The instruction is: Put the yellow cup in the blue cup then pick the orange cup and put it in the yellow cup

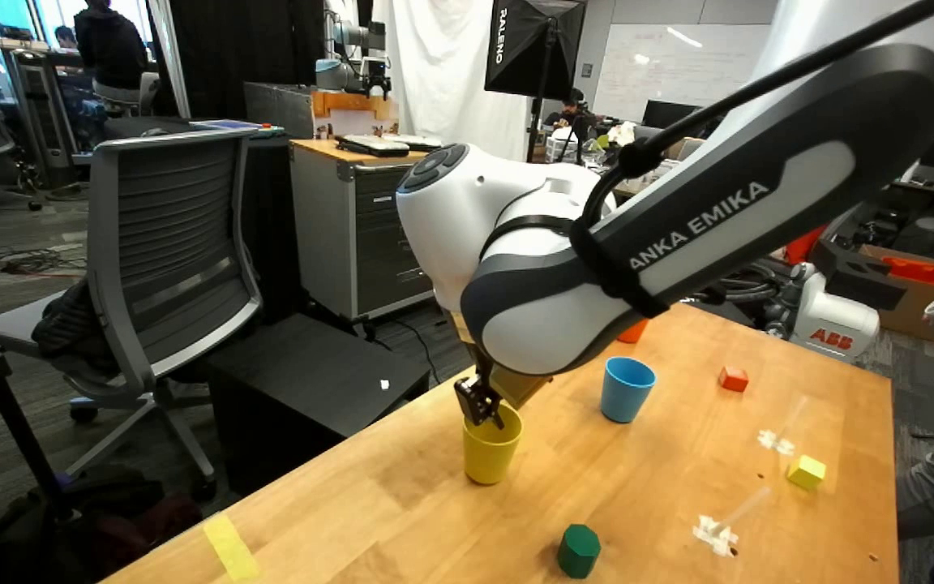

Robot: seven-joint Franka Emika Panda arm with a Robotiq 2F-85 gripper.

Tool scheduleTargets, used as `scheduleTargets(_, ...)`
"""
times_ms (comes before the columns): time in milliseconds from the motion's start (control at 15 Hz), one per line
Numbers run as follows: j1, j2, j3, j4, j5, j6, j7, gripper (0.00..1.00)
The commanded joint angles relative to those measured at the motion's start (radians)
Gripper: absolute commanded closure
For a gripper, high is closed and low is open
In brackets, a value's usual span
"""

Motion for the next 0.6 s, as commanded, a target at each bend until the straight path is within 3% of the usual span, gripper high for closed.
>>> scheduleTargets(0,-0.006,0.038,-0.009,0.056,0.034,-0.029,-0.035,0.0)
scheduleTargets(133,-0.01,0.049,-0.009,0.061,0.039,-0.028,-0.04,0.0)
scheduleTargets(200,-0.008,0.052,-0.011,0.061,0.036,-0.022,-0.044,0.08)
scheduleTargets(267,-0.005,0.057,-0.015,0.064,0.035,-0.019,-0.043,0.26)
scheduleTargets(533,0.003,0.057,-0.02,0.067,0.03,-0.013,-0.038,0.58)
